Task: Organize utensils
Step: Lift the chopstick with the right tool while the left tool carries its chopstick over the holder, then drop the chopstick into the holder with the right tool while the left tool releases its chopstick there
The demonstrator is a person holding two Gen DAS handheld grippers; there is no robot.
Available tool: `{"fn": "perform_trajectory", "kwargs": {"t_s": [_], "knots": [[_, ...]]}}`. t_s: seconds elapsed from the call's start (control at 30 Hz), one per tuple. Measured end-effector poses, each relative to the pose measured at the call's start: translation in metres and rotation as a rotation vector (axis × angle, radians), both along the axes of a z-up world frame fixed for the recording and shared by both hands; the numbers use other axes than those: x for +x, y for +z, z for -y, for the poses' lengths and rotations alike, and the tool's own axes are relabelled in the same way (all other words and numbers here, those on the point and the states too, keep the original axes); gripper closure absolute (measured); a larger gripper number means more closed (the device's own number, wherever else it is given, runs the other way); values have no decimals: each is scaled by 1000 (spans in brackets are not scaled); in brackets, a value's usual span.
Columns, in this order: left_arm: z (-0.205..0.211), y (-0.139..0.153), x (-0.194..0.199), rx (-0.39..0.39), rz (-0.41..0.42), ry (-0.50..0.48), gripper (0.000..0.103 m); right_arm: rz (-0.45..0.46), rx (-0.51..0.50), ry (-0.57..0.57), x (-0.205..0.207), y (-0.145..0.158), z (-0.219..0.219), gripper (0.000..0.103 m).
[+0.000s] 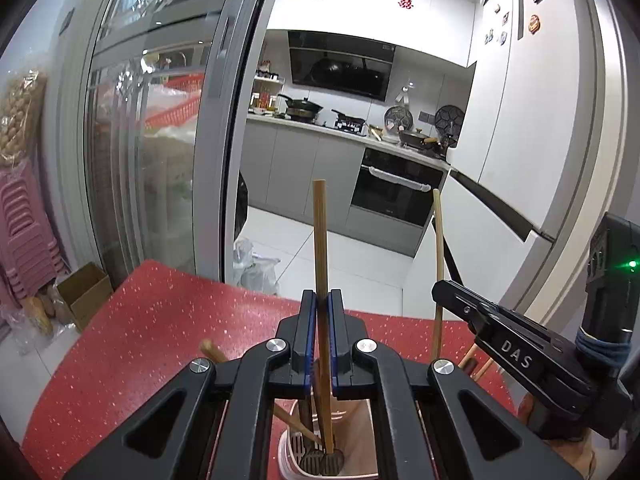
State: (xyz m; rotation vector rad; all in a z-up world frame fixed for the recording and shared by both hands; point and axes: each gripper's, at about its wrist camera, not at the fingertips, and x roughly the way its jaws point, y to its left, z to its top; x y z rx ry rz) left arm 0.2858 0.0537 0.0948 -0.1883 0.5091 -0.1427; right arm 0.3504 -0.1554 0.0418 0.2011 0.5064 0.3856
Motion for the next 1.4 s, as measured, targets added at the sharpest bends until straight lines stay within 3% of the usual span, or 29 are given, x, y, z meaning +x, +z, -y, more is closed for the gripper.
{"fn": "perform_trajectory", "kwargs": {"t_s": [0.3,0.63,0.8,1.13,1.4], "knots": [[16,-20,-16,45,-18,-21,75,-6,-7,5,-23,-15,14,97],[16,-29,-32,68,-47,-1,75,-24,15,-8,-52,-26,33,97],[18,-29,-41,116,-43,8,75,-64,6,-2,-57,-36,36,97],[13,-52,-49,147,-149,28,75,-153,23,37,-62,-53,42,96],[11,-54,-65,157,-178,43,75,-181,56,34,-67,-52,52,93]]}}
